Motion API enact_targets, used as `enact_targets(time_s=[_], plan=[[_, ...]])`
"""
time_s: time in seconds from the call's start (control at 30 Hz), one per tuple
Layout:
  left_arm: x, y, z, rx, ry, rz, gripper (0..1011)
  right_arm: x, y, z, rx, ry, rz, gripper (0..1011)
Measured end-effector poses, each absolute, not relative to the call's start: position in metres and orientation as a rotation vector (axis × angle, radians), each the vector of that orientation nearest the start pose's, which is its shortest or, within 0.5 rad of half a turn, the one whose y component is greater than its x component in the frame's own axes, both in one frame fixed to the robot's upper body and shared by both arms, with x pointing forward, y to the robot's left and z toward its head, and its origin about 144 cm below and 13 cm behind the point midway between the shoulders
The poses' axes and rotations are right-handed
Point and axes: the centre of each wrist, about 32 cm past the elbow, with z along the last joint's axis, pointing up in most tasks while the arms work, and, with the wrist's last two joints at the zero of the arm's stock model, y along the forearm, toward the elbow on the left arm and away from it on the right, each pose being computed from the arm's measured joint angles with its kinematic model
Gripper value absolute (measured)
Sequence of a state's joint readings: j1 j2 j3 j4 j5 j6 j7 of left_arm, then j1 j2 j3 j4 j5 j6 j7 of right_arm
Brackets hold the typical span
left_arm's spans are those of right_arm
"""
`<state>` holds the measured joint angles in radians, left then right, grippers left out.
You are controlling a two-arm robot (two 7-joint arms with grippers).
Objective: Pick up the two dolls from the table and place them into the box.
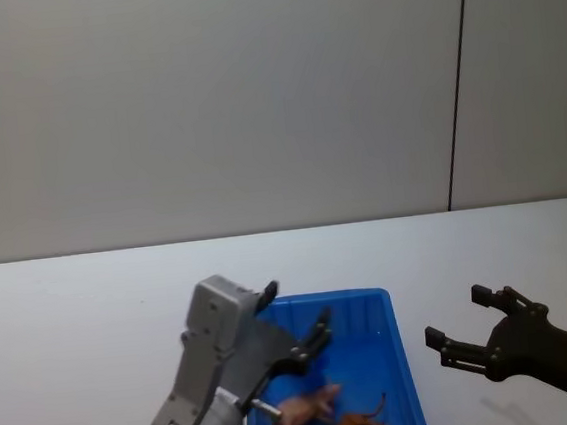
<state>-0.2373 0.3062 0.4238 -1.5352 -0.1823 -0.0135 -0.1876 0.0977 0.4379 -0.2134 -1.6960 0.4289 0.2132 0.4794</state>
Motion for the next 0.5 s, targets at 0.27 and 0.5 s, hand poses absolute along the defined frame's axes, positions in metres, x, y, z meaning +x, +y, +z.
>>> enact_targets(time_s=[0.27, 0.5], plan=[[0.510, 0.181, 1.190, 0.022, -0.227, 0.904, 976, 0.475, -0.275, 1.207, -0.078, 0.062, -0.847, 1001], [0.513, 0.176, 1.193, -0.008, -0.244, 0.867, 1003, 0.475, -0.275, 1.207, -0.078, 0.062, -0.847, 1001]])
